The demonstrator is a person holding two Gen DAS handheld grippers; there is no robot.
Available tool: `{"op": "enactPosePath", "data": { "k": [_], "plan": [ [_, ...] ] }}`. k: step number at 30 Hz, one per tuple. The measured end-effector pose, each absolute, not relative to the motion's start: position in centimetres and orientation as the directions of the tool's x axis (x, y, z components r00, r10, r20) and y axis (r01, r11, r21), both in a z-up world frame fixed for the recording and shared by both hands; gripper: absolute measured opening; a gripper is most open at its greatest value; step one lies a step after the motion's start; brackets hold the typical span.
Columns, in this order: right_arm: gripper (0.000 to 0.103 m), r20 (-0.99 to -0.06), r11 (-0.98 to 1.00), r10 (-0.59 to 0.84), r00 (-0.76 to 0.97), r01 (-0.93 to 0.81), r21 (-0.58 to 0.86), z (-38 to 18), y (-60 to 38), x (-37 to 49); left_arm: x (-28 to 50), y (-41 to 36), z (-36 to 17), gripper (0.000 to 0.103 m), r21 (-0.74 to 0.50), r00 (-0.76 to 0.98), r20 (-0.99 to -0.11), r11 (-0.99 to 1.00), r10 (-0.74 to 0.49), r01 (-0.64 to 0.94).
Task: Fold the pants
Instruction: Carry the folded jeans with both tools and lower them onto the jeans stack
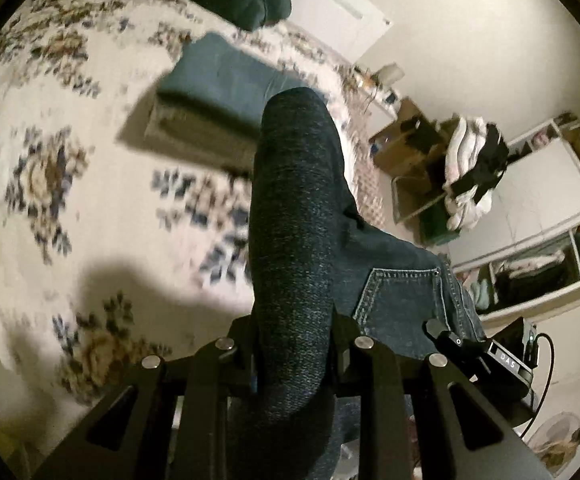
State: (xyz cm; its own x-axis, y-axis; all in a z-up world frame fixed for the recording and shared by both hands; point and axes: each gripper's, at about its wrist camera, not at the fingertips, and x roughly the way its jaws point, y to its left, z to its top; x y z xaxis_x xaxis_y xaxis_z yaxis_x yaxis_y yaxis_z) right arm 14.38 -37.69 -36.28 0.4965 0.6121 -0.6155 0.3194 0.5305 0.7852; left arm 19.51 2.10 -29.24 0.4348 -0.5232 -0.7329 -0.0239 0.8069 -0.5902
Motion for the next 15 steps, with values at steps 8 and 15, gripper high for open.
{"op": "enactPosePath", "data": {
  "k": [8, 15],
  "plan": [
    [0.037, -0.603, 0.550, 0.580, 0.548, 0.282, 0.786, -31.0, -34.6, 25.8, 31.5, 5.1, -26.1, 0.020, -0.606, 0.471, -0.693, 0.795, -0.545, 0.027],
    [0.037, -0.585, 0.540, 0.572, 0.576, 0.273, 0.796, -31.8, -30.5, 39.0, 43.0, 8.3, -27.7, 0.020, -0.607, 0.499, -0.678, 0.794, -0.540, 0.036]
  ]
}}
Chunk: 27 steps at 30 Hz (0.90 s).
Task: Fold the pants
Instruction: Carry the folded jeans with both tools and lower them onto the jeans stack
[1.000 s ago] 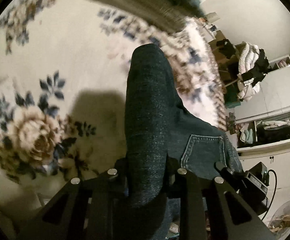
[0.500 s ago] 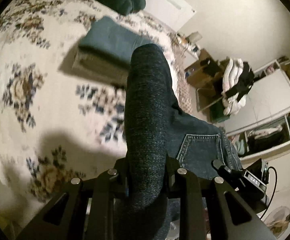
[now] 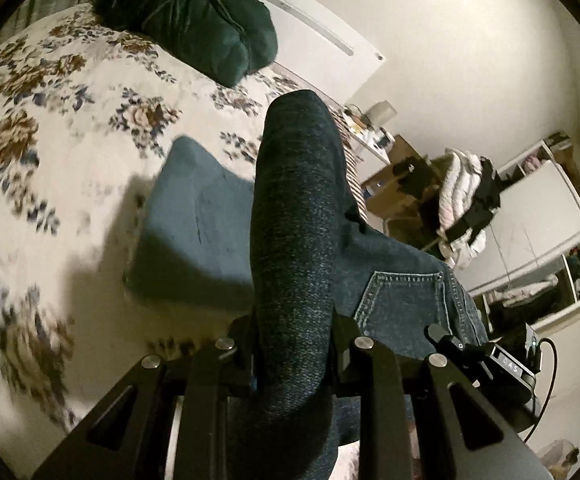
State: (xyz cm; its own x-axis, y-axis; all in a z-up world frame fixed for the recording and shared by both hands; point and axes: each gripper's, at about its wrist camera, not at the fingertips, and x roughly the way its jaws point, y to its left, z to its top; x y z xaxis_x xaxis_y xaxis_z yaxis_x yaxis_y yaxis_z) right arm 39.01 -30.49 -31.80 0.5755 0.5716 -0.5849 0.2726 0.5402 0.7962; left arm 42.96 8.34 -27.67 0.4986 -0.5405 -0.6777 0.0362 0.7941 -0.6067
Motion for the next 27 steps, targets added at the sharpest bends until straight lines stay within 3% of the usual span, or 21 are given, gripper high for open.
{"op": "enactPosePath", "data": {
  "k": [8, 12, 16, 23, 24, 25, 27],
  "plan": [
    [0.037, -0.564, 0.503, 0.597, 0.570, 0.283, 0.817, -38.3, -26.7, 51.2, 53.3, 11.5, -33.3, 0.020, -0.598, 0.477, -0.715, 0.800, -0.511, -0.040],
    [0.037, -0.583, 0.510, 0.601, 0.546, 0.299, 0.806, -42.9, -25.8, 55.5, 56.8, 12.5, -38.0, 0.022, -0.562, 0.411, -0.775, 0.821, -0.480, -0.100],
    [0.056, -0.677, 0.568, 0.593, 0.436, 0.369, 0.735, -46.3, -25.6, 57.7, 56.9, 13.9, -42.0, 0.033, -0.567, 0.336, -0.804, 0.802, -0.490, -0.189],
    [0.057, -0.674, 0.540, 0.595, 0.439, 0.402, 0.739, -44.3, -29.6, 55.2, 53.2, 15.0, -39.3, 0.045, -0.511, 0.378, -0.820, 0.846, -0.429, -0.148],
    [0.056, -0.686, 0.555, 0.572, 0.450, 0.402, 0.728, -43.6, -29.5, 54.3, 53.0, 14.7, -39.1, 0.050, -0.470, 0.385, -0.836, 0.872, -0.391, -0.134],
    [0.047, -0.702, 0.576, 0.546, 0.457, 0.404, 0.711, -43.0, -29.6, 53.7, 53.2, 14.4, -39.2, 0.062, -0.406, 0.381, -0.862, 0.906, -0.335, -0.122],
    [0.044, -0.747, 0.616, 0.502, 0.436, 0.427, 0.662, -42.3, -28.9, 52.7, 53.5, 13.7, -39.8, 0.067, -0.323, 0.367, -0.891, 0.941, -0.267, -0.101]
  ]
}}
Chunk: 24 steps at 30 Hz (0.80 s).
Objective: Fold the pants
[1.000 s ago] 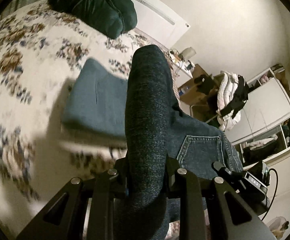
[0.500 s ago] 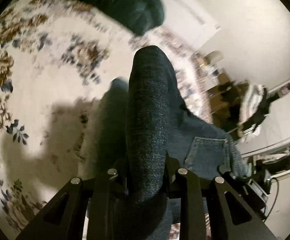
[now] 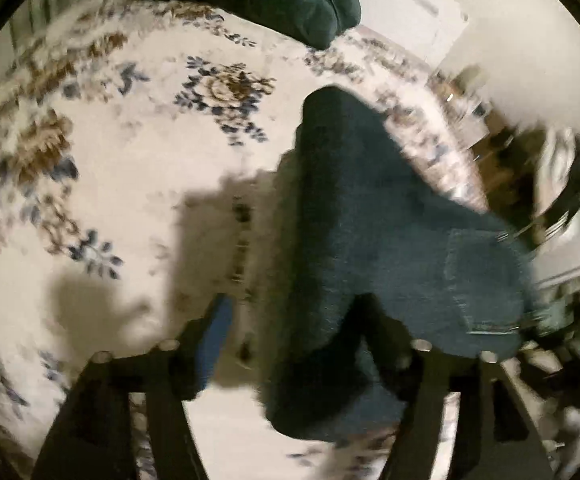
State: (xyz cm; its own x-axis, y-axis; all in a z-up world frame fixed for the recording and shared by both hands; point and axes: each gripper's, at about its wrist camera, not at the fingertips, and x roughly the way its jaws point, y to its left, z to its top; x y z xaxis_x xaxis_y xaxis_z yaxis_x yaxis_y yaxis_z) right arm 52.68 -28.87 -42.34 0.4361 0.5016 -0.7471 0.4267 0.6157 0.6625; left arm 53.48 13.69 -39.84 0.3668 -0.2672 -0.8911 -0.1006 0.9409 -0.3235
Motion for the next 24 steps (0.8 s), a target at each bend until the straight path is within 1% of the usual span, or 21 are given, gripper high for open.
{"op": "enactPosePath", "data": {
  "k": [2, 4, 8, 9, 10, 11, 13, 15, 16, 17, 18, 22, 24],
  "plan": [
    [0.044, -0.798, 0.659, 0.450, 0.401, 0.454, 0.600, -42.8, -28.4, 52.7, 53.9, 13.1, -40.8, 0.069, -0.265, 0.350, -0.910, 0.961, -0.222, -0.079],
    [0.044, -0.842, 0.705, 0.399, 0.363, 0.466, 0.535, -43.2, -27.9, 52.5, 54.3, 13.0, -41.5, 0.074, -0.229, 0.339, -0.921, 0.971, -0.192, -0.072],
    [0.045, -0.881, 0.761, 0.347, 0.322, 0.453, 0.465, -43.7, -27.0, 52.5, 54.3, 12.8, -40.7, 0.074, -0.192, 0.332, -0.930, 0.979, -0.157, -0.075],
    [0.046, -0.887, 0.775, 0.335, 0.318, 0.443, 0.451, -43.9, -27.0, 52.9, 54.1, 12.6, -40.0, 0.073, -0.167, 0.340, -0.931, 0.983, -0.133, -0.073],
    [0.053, -0.893, 0.791, 0.321, 0.315, 0.430, 0.436, -43.4, -26.7, 53.0, 53.7, 12.3, -39.1, 0.073, -0.137, 0.360, -0.927, 0.988, -0.104, -0.068],
    [0.066, -0.907, 0.820, 0.286, 0.308, 0.411, 0.398, -42.8, -26.4, 53.2, 53.4, 12.0, -38.4, 0.073, -0.116, 0.377, -0.922, 0.991, -0.083, -0.065],
    [0.076, -0.926, 0.885, 0.193, 0.324, 0.349, 0.307, -40.1, -25.1, 52.8, 52.7, 11.3, -36.8, 0.074, -0.072, 0.392, -0.919, 0.995, -0.039, -0.070],
    [0.083, -0.939, 0.945, 0.079, 0.335, 0.276, 0.178, -37.8, -23.5, 52.2, 52.1, 10.6, -35.6, 0.075, -0.036, 0.391, -0.920, 0.997, -0.008, -0.065],
    [0.095, -0.939, 0.961, 0.038, 0.342, 0.244, 0.128, -36.9, -22.7, 51.8, 51.6, 10.2, -34.9, 0.079, -0.034, 0.401, -0.916, 0.998, -0.009, -0.056],
    [0.101, -0.937, 0.970, 0.014, 0.348, 0.221, 0.097, -36.0, -22.1, 51.2, 51.2, 9.8, -34.3, 0.085, -0.029, 0.410, -0.912, 0.998, -0.005, -0.051],
    [0.103, -0.935, 0.977, -0.012, 0.354, 0.203, 0.065, -35.1, -21.5, 50.4, 50.6, 9.4, -33.6, 0.093, -0.022, 0.421, -0.907, 0.999, -0.002, -0.043],
    [0.103, -0.917, 0.984, -0.064, 0.394, 0.176, 0.007, -31.4, -20.1, 47.4, 48.0, 7.8, -30.3, 0.094, 0.017, 0.478, -0.878, 1.000, 0.027, -0.027],
    [0.103, -0.903, 0.985, -0.081, 0.423, 0.170, -0.009, -29.5, -19.6, 45.8, 46.9, 7.3, -28.8, 0.096, 0.012, 0.494, -0.869, 1.000, 0.023, -0.027]
  ]
}}
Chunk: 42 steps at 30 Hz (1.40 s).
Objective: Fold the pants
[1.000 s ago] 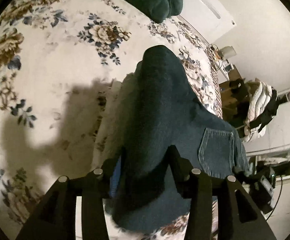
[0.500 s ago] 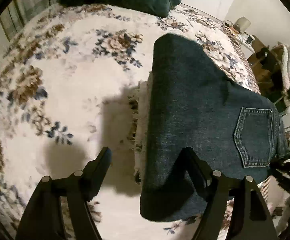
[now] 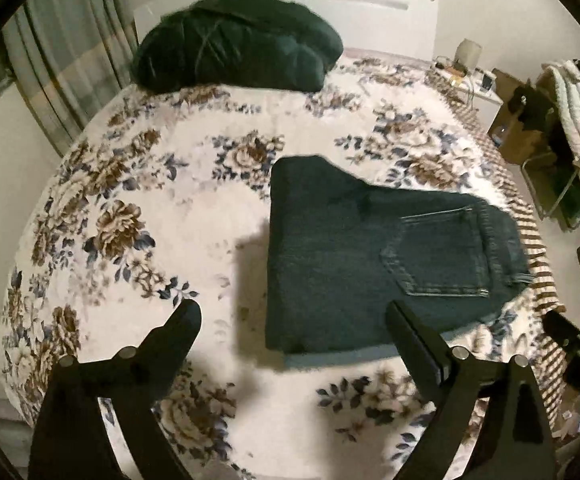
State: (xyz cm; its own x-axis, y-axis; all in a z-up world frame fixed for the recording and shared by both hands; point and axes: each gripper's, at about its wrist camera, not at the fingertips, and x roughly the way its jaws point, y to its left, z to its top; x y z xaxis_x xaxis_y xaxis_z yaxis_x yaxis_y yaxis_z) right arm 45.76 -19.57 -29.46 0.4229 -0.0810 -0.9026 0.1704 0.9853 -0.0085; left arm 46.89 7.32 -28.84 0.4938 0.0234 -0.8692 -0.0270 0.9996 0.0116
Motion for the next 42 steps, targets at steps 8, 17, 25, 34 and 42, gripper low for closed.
{"op": "enactPosePath", "data": {
  "k": [8, 17, 25, 34, 42],
  "plan": [
    [0.103, -0.843, 0.989, -0.073, 0.533, 0.148, 0.008, -20.5, -18.5, 38.1, 39.6, 5.6, -21.9, 0.097, 0.015, 0.570, -0.821, 1.000, 0.028, -0.027],
    [0.103, -0.754, 0.995, -0.057, 0.655, 0.101, 0.013, -9.5, -18.7, 27.4, 29.8, 4.6, -13.7, 0.097, 0.026, 0.663, -0.747, 0.998, 0.057, -0.056],
    [0.103, -0.667, 0.998, -0.018, 0.745, 0.058, 0.038, -0.9, -19.8, 16.2, 20.5, 2.8, -7.4, 0.097, 0.020, 0.728, -0.681, 0.996, 0.079, -0.089],
    [0.103, -0.611, 0.999, -0.016, 0.792, 0.033, 0.017, 5.2, -19.9, 6.6, 14.6, 1.7, -4.2, 0.097, -0.003, 0.752, -0.656, 0.996, 0.069, -0.094],
    [0.103, -0.590, 0.999, -0.021, 0.807, 0.042, 0.021, 8.0, -19.2, 3.6, 12.4, 2.5, -3.2, 0.098, 0.008, 0.769, -0.635, 0.995, 0.079, -0.096]
  ]
}}
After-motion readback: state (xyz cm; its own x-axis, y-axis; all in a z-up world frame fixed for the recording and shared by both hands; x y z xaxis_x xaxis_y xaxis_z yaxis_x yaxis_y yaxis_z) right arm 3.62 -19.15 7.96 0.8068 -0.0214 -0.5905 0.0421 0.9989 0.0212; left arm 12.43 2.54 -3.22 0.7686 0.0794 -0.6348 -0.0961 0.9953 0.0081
